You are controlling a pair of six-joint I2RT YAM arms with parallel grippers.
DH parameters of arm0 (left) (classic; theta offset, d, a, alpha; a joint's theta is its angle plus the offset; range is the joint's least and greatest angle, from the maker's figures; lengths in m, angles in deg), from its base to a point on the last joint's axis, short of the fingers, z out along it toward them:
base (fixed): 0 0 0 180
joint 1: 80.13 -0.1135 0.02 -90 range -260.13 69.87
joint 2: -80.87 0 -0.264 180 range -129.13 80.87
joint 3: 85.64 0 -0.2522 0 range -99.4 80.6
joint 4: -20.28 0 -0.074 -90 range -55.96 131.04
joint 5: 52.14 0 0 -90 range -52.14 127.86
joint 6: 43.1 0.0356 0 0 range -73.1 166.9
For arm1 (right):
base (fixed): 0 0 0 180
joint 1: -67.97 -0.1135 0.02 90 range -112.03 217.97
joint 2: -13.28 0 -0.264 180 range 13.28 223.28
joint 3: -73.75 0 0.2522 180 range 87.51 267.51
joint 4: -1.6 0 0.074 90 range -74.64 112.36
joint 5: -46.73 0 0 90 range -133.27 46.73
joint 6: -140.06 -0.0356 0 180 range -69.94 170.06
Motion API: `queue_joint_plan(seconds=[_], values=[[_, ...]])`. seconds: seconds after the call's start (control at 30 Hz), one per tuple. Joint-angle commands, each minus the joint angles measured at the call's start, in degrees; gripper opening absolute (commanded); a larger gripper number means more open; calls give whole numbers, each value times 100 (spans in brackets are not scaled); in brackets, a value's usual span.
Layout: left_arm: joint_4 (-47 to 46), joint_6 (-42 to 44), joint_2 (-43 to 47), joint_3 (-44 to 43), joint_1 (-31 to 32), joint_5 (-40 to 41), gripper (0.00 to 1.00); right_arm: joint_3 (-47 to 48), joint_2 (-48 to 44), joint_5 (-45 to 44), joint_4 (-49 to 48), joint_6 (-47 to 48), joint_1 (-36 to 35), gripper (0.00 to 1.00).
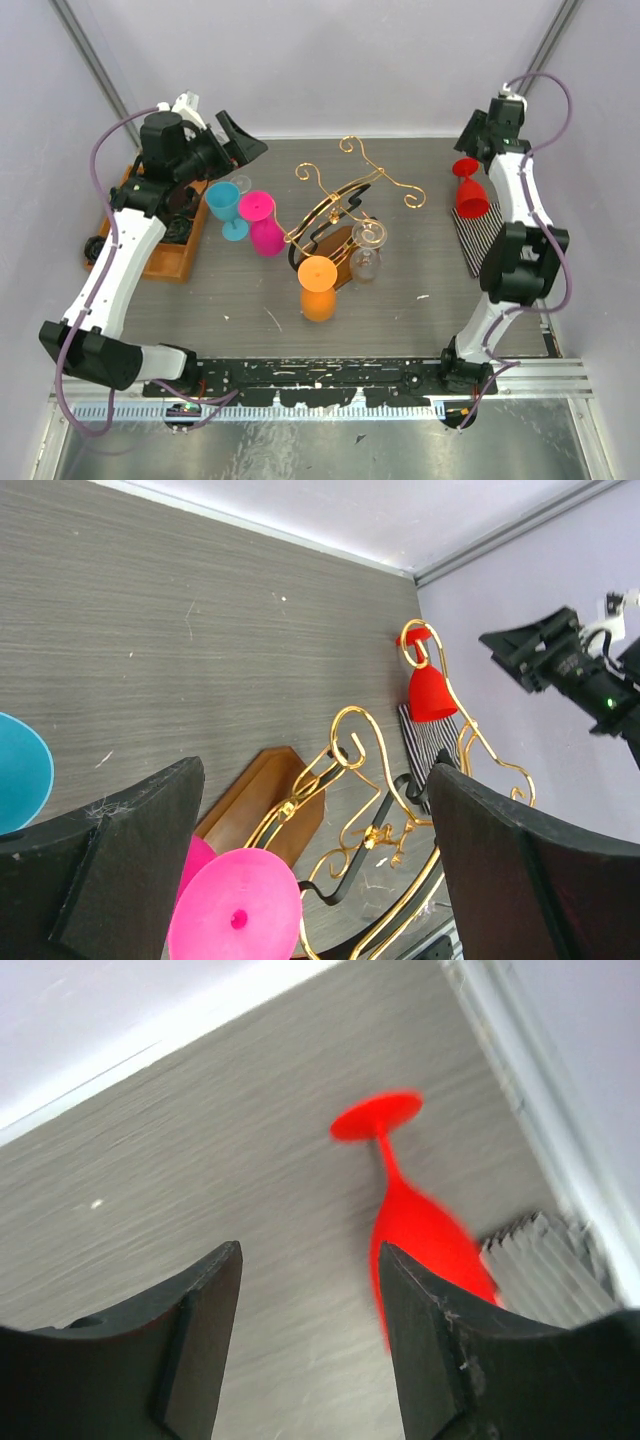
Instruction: Take the wine glass off the wine glass rack
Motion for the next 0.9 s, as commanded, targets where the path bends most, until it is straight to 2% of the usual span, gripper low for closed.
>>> queue_joint_plan(seconds=[0.0,0.13,0.27,0.5,0.87], values=[[18,23,284,14,-46,13,100,-1292,-1134,854,164,-2076,169,62],[169,76,339,-63,-72,-24,100,-2754,-2085,880,-511,-3027,281,62],[221,128,378,-88,-113,-6,100,-3556,-2613,676,-911,-3462,360,61],[127,-8,373,49,-117,-103,100,-3878,-2561,405,-1071,-3646,422,60],[123,22,266,-7,-149,-141,100,-3828,-1699,-176,-1797,-3386,526,56]])
